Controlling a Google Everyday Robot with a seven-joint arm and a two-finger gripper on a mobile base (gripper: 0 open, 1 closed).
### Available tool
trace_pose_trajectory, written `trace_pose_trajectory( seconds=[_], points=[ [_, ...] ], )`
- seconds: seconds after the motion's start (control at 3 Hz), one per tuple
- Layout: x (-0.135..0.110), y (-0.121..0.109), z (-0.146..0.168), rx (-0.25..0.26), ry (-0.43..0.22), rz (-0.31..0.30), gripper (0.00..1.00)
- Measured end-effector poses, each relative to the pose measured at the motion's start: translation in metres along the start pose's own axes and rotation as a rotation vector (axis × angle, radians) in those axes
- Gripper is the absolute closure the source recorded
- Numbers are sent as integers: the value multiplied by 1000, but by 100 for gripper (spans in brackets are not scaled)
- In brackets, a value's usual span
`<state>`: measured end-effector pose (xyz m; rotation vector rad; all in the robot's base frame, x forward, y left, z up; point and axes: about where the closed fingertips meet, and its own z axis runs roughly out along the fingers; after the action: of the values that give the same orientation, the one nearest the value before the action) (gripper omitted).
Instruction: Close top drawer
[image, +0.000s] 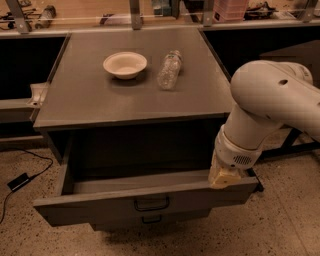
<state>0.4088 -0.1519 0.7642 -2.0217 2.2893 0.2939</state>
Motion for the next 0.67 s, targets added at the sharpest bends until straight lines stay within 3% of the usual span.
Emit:
trace_pose_trajectory(
  seconds=[0.33,0.67],
  points=[
    [-4,9,17,-12,-34,-15,77],
    [-7,17,42,2,-58,-2,75]
  ],
)
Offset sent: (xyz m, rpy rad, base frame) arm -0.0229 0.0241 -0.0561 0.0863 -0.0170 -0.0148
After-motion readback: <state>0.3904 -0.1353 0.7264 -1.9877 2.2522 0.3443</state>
